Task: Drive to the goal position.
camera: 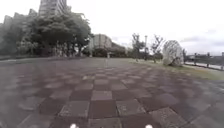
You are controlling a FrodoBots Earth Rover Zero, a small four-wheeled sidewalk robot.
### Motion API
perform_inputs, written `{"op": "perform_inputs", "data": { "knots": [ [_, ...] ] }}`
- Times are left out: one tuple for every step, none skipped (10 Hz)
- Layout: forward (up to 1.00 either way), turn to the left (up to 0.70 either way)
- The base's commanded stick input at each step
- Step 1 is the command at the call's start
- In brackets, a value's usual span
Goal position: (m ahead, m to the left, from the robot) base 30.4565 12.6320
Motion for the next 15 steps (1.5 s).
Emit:
{"op": "perform_inputs", "data": {
  "knots": [
    [0.98, 0.00],
    [0.98, 0.00],
    [0.98, 0.00],
    [0.98, 0.00],
    [0.98, 0.00],
    [0.98, 0.00],
    [0.98, 0.00],
    [0.98, 0.00],
    [0.98, -0.06],
    [0.98, -0.26],
    [0.98, -0.39],
    [0.98, -0.39],
    [0.98, -0.35],
    [0.98, -0.03],
    [0.98, 0.00]
  ]
}}
